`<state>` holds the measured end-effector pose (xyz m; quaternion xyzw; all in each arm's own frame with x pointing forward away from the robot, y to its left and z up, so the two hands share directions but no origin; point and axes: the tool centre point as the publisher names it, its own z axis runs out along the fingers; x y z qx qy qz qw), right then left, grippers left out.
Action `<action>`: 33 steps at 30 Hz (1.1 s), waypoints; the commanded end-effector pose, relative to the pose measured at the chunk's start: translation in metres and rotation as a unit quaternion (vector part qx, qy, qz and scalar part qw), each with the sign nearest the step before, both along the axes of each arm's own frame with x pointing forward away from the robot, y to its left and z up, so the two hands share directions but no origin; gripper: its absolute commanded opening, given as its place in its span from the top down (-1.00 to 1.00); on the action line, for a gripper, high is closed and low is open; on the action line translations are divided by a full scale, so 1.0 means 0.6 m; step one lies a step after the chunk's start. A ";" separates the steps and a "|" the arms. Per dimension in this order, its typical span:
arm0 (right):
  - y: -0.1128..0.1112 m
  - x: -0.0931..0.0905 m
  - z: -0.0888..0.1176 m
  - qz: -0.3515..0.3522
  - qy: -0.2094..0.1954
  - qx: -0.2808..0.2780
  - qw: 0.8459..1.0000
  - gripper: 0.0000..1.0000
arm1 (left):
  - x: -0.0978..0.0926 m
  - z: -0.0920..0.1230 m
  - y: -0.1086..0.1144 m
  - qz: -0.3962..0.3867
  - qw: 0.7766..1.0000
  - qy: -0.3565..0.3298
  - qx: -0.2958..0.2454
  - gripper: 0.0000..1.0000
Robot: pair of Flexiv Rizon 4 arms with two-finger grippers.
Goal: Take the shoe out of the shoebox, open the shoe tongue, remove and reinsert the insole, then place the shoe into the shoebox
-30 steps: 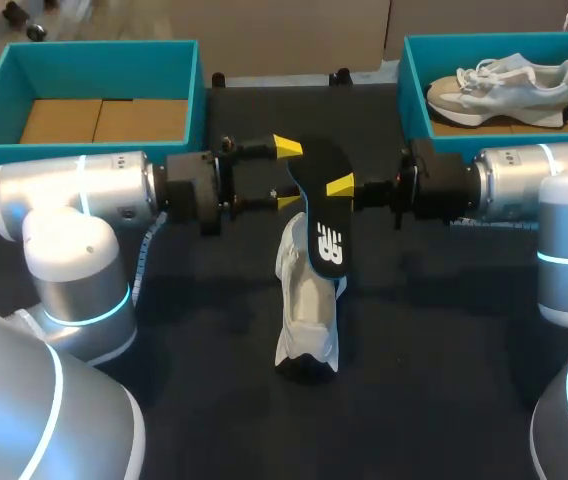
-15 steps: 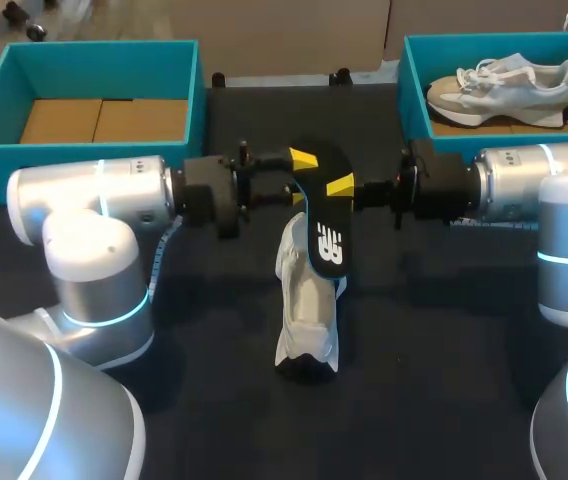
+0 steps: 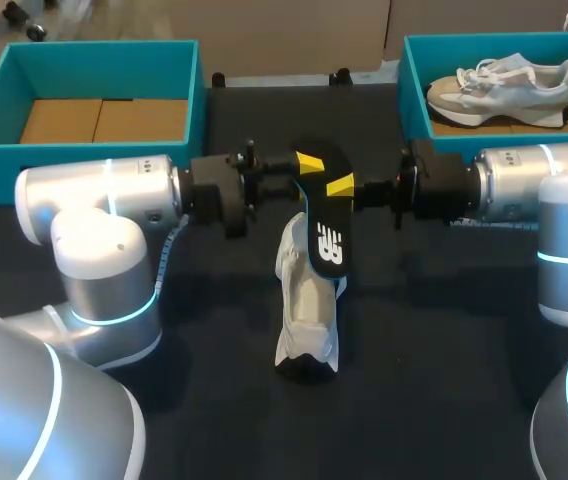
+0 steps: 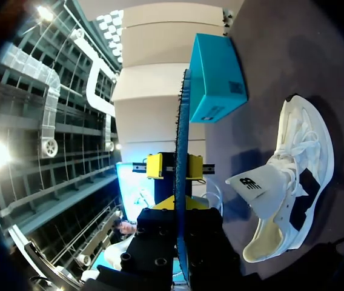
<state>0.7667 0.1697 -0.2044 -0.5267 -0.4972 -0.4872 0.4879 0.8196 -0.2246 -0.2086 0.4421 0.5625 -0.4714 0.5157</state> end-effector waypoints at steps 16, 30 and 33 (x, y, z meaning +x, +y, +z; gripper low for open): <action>0.001 -0.002 0.000 -0.001 0.000 -0.001 1.000 1.00 | -0.007 -0.007 -0.010 0.001 1.000 -0.008 0.009 0.80; 0.001 -0.002 0.000 0.007 0.001 -0.006 1.000 -0.04 | -0.005 -0.006 -0.012 -0.003 1.000 -0.024 0.014 1.00; 0.000 -0.001 -0.002 0.015 -0.002 -0.016 1.000 -1.00 | -0.008 -0.002 -0.008 -0.005 1.000 -0.017 0.009 1.00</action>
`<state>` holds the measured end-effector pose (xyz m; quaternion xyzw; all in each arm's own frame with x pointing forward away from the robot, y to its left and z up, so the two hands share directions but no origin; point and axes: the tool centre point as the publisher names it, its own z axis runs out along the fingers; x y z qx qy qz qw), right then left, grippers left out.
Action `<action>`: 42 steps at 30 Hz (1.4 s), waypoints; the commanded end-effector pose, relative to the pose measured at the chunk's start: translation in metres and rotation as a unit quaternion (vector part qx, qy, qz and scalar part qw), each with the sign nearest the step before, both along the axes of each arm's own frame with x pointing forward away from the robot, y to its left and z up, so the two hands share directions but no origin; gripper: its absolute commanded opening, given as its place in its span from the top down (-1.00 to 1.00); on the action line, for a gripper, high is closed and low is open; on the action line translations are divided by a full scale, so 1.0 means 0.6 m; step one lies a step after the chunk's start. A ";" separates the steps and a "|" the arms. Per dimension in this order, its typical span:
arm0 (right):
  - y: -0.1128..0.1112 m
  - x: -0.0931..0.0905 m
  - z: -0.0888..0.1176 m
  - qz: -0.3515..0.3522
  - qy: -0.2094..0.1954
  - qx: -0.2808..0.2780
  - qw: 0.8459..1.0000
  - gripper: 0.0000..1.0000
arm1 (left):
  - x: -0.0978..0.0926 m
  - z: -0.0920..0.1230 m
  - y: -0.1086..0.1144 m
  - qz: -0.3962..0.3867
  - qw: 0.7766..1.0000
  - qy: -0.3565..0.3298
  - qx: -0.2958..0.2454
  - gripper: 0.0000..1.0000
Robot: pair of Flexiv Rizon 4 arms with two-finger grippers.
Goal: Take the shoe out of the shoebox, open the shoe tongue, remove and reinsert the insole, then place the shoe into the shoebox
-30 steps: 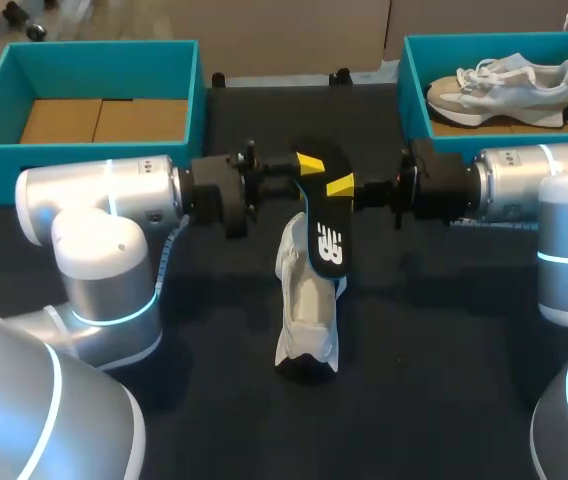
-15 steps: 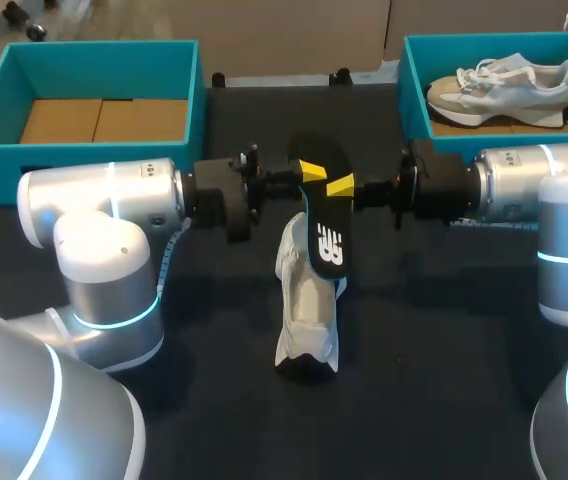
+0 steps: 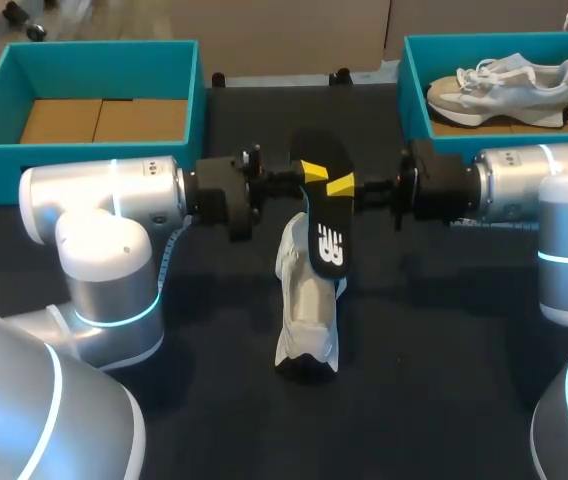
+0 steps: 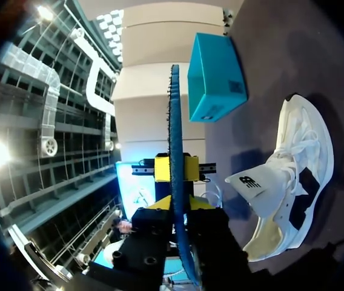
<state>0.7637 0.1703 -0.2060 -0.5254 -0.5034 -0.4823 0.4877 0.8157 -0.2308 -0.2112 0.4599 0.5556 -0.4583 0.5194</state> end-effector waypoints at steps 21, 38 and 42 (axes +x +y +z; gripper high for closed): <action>-0.099 -0.024 -0.022 0.125 -0.194 -0.056 0.971 -1.00 | -0.071 0.038 0.118 -0.058 0.996 0.070 0.010 1.00; -0.171 -0.062 0.010 0.238 -0.357 -0.307 0.850 -1.00 | -0.145 0.051 0.158 -0.103 0.975 0.191 0.038 1.00; -0.171 -0.062 0.010 0.238 -0.357 -0.307 0.850 -1.00 | -0.145 0.051 0.158 -0.103 0.975 0.191 0.038 1.00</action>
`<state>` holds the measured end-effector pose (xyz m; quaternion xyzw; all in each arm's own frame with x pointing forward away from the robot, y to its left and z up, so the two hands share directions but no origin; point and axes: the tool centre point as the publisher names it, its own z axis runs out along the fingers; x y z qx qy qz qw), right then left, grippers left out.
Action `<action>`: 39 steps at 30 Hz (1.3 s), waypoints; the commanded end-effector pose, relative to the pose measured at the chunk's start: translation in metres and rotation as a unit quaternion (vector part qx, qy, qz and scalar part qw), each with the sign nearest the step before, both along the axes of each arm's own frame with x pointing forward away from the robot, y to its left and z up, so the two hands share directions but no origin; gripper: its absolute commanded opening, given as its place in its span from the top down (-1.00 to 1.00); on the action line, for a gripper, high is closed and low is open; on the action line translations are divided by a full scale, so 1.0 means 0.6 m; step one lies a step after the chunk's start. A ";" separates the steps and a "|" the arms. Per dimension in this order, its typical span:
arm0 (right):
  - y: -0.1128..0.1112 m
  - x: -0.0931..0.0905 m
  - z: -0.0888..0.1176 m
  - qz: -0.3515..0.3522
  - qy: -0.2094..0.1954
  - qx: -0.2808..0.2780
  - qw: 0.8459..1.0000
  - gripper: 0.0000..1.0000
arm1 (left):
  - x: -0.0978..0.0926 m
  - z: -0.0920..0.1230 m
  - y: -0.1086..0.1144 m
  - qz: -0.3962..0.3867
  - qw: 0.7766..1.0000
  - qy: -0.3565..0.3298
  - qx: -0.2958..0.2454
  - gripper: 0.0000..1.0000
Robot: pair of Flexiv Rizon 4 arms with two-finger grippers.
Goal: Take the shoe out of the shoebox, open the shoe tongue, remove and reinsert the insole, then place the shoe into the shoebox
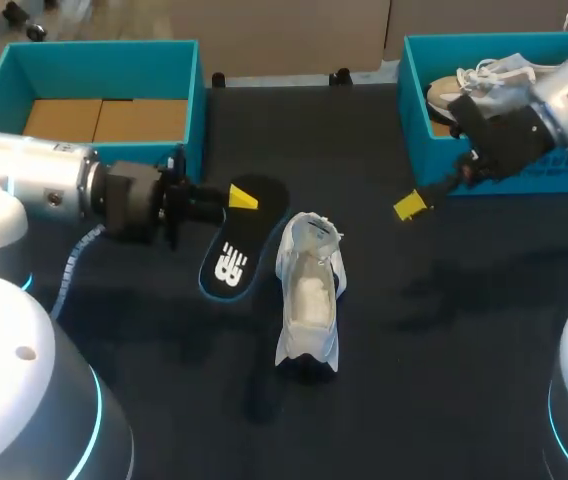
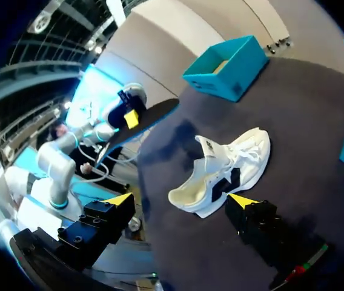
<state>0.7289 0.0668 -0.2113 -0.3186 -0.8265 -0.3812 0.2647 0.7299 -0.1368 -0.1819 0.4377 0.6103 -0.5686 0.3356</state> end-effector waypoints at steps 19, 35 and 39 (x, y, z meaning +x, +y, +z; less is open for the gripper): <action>-0.004 -0.096 0.048 0.138 -0.206 -0.334 0.909 -1.00 | -0.121 0.012 -0.021 0.031 0.995 0.084 0.044 1.00; 0.007 -0.101 0.025 0.173 -0.251 -0.352 0.885 -1.00 | -0.162 -0.010 -0.028 0.036 0.979 0.201 0.027 1.00; 0.007 -0.113 -0.008 0.182 -0.281 -0.334 0.881 -1.00 | -0.183 -0.028 -0.030 0.023 0.968 0.250 0.027 1.00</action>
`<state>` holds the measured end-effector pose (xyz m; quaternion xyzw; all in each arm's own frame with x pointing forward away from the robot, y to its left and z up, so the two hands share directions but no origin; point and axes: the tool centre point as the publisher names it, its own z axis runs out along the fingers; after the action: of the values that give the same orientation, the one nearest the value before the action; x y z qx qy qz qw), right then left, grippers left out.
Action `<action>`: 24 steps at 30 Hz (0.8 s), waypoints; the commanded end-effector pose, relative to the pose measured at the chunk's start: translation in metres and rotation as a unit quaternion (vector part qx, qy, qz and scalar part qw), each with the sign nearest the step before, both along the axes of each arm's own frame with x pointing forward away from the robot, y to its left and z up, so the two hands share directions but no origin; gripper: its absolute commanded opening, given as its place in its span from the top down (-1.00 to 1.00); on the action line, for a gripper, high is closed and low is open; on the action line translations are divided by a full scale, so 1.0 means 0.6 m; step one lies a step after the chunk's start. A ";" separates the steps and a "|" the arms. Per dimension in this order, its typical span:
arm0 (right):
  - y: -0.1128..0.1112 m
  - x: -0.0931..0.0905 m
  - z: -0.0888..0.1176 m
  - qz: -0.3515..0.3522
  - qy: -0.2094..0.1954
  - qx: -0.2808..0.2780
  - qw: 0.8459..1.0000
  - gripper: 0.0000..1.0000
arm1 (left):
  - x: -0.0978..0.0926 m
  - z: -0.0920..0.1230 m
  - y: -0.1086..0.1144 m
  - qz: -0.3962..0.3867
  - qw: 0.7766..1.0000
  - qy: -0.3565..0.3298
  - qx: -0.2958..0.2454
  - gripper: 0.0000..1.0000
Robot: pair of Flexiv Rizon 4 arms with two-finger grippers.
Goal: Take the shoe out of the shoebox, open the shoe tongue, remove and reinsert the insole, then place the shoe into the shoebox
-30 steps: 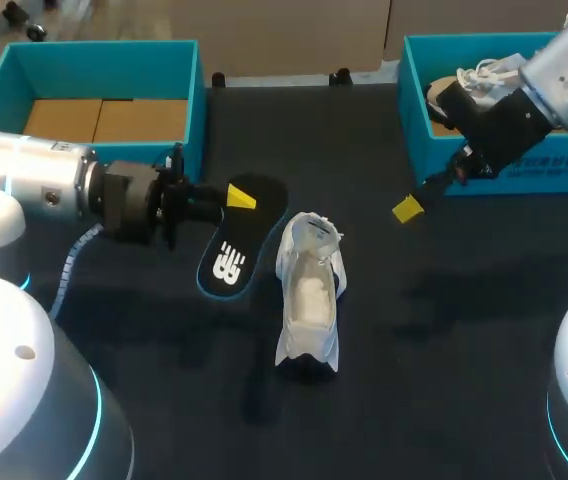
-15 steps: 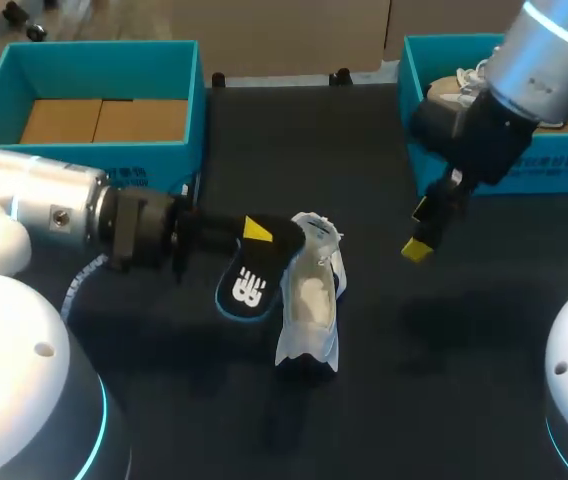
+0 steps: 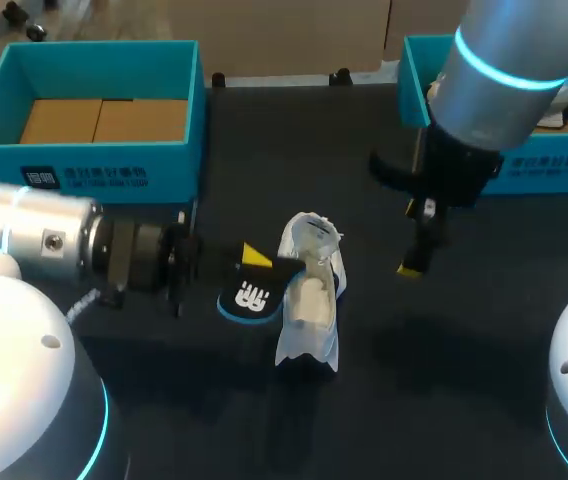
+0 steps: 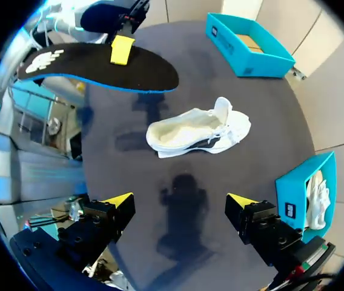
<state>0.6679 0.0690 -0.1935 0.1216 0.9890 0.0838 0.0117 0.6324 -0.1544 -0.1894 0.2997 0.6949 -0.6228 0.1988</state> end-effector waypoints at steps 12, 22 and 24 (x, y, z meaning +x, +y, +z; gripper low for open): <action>0.021 -0.018 -0.087 0.024 -0.026 0.019 0.999 -1.00 | -0.036 -0.037 -0.003 0.009 0.997 0.078 0.004 1.00; 0.037 -0.003 -0.103 0.038 -0.012 0.009 0.999 -1.00 | -0.042 -0.045 -0.029 -0.034 0.997 0.074 -0.009 1.00; 0.046 0.001 -0.125 0.042 -0.006 0.025 0.999 -1.00 | -0.039 -0.050 -0.040 -0.056 0.995 0.078 -0.022 1.00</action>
<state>0.6548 0.0831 -0.2471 0.0816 0.9906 0.1068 0.0251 0.5930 -0.1668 -0.2058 0.2722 0.6927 -0.6552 0.1296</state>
